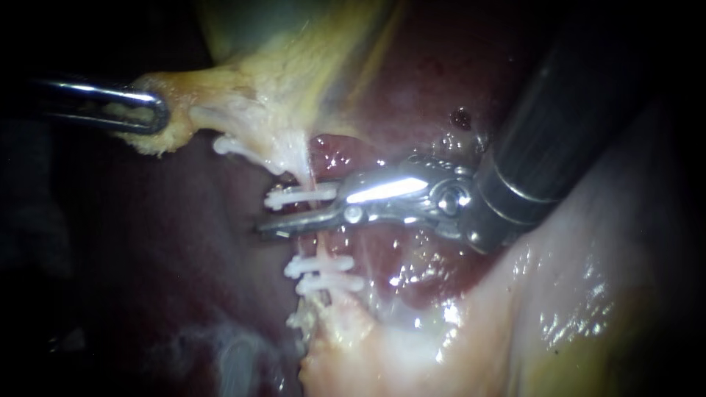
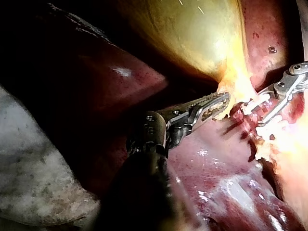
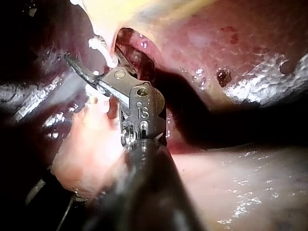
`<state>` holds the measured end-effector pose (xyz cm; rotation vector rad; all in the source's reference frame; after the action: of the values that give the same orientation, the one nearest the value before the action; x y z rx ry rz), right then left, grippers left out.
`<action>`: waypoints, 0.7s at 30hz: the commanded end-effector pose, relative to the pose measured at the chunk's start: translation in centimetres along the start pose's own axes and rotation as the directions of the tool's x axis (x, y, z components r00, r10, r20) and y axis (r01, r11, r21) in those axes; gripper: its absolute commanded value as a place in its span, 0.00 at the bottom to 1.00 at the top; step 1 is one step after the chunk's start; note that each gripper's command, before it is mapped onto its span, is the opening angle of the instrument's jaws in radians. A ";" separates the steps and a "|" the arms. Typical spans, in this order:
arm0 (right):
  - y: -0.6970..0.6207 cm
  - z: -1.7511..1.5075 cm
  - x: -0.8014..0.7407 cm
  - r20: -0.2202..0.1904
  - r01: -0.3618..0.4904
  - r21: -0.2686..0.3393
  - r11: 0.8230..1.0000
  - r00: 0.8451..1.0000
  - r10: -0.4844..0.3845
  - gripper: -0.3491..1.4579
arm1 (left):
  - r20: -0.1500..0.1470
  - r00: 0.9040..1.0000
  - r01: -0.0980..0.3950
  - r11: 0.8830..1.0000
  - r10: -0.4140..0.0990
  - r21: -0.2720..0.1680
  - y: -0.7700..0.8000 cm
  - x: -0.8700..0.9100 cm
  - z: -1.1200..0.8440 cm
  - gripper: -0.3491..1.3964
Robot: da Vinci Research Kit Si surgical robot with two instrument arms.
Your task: Going back third clip right tube
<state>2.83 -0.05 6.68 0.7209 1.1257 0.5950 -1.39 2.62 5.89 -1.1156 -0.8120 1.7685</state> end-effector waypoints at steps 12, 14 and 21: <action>-0.01 -0.57 -0.14 0.016 0.293 -0.032 0.956 0.956 -0.293 0.47 | 0.000 1.000 0.000 1.000 0.000 -0.001 0.00 -0.01 -0.01 0.00; -0.03 -0.69 -0.15 0.018 0.315 -0.032 0.948 0.949 -0.315 0.47 | 0.000 1.000 0.000 1.000 0.000 -0.001 0.00 -0.01 -0.01 0.00; -0.17 -1.18 -0.11 0.022 0.365 -0.017 0.931 0.931 -0.365 0.47 | 0.001 1.000 0.000 1.000 0.000 -0.001 -0.01 -0.01 -0.01 0.00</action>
<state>1.64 0.01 6.26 0.4755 1.1992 0.2762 -1.38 2.61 5.90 -1.1156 -0.8128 1.7686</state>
